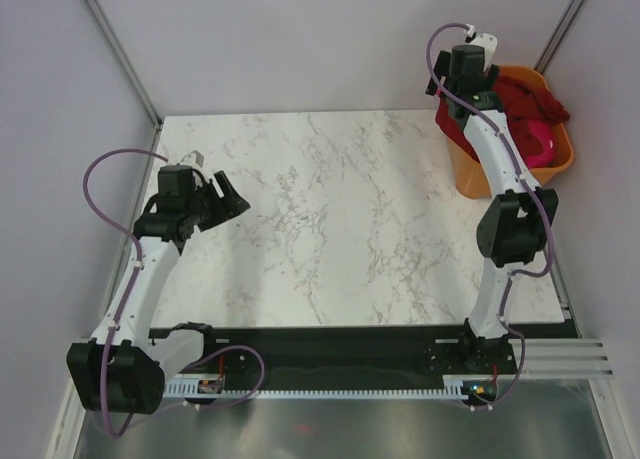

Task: Fold and stack the t-shirts
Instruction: Grab the tshirt from the pile

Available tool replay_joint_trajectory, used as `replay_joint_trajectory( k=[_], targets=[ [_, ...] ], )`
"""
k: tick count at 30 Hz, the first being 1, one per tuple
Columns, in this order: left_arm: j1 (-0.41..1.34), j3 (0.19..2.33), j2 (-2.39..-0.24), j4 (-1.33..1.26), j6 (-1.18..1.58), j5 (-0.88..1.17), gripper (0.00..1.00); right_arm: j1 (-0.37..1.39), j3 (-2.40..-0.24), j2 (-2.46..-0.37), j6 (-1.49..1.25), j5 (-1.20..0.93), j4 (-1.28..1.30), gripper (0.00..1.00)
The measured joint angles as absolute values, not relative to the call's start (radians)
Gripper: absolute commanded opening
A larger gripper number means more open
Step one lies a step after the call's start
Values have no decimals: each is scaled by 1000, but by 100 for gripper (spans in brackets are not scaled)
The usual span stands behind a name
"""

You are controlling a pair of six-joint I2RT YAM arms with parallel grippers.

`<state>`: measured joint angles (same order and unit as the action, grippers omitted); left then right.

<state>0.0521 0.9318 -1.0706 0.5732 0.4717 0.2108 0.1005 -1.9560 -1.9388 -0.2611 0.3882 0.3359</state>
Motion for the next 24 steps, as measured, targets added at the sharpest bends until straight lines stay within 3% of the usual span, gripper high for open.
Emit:
replay_joint_trajectory(
  k=[7, 9, 10, 11, 16, 22, 24],
  targets=[
    [52, 929, -1064, 572, 472, 210, 77, 98, -2049, -2128, -245, 435, 643, 82],
    [52, 929, -1062, 572, 472, 210, 77, 98, -2048, -2131, -239, 451, 682, 66],
    [52, 929, -1061, 572, 472, 210, 77, 98, -2048, -2131, -236, 456, 687, 44],
    [52, 929, -1060, 572, 472, 210, 76, 98, -2049, -2130, -227, 468, 694, 33],
    [52, 928, -1050, 572, 472, 201, 76, 93, -2049, -2116, -220, 508, 705, 0],
    [52, 926, -1026, 572, 472, 183, 76, 146, -2090, -2085, -193, 565, 740, 5],
    [52, 926, -1021, 572, 472, 180, 75, 171, -2123, -2073, -179, 586, 759, 0]
  ],
)
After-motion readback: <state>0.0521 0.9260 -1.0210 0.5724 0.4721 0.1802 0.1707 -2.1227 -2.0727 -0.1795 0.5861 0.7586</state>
